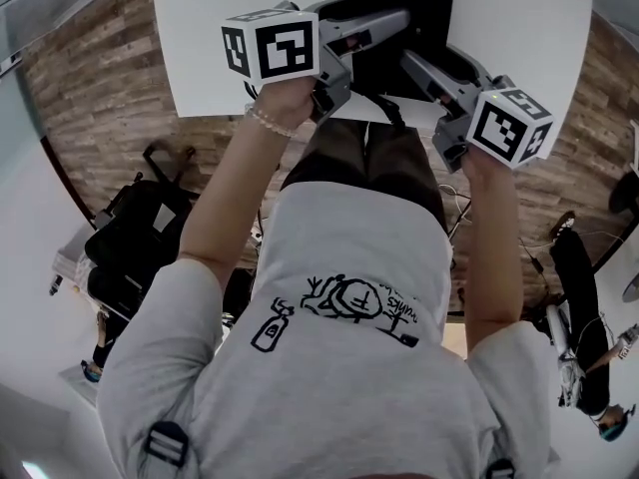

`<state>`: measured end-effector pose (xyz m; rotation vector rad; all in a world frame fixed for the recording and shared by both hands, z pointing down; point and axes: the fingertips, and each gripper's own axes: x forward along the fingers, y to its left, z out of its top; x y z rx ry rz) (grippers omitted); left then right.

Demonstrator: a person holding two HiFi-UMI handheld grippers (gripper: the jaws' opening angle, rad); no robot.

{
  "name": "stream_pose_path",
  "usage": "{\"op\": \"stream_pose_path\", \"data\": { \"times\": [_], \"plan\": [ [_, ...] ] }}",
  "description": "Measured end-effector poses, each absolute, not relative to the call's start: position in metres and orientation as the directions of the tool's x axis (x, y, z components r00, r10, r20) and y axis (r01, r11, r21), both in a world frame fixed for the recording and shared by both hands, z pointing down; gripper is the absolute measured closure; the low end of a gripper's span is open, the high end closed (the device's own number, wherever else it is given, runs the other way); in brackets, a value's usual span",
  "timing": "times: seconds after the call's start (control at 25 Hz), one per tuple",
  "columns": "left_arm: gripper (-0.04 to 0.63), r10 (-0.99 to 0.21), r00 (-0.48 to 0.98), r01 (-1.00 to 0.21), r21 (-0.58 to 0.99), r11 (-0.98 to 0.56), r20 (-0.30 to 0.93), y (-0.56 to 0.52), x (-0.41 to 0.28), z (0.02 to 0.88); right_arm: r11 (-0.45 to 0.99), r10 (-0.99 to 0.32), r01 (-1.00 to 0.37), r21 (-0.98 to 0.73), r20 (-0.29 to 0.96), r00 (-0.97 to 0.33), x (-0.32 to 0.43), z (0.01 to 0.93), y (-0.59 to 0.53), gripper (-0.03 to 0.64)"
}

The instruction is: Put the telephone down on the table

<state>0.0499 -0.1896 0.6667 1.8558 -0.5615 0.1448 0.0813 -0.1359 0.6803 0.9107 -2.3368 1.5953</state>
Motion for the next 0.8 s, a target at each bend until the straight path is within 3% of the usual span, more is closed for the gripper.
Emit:
{"op": "stream_pose_path", "data": {
  "times": [0.8],
  "plan": [
    [0.322,-0.243,0.88,-0.469,0.824,-0.317,0.407,-0.191,0.058,0.69,0.196,-0.401,-0.56,-0.805,0.455,-0.795,0.081,0.711,-0.137,0.393]
  ]
}}
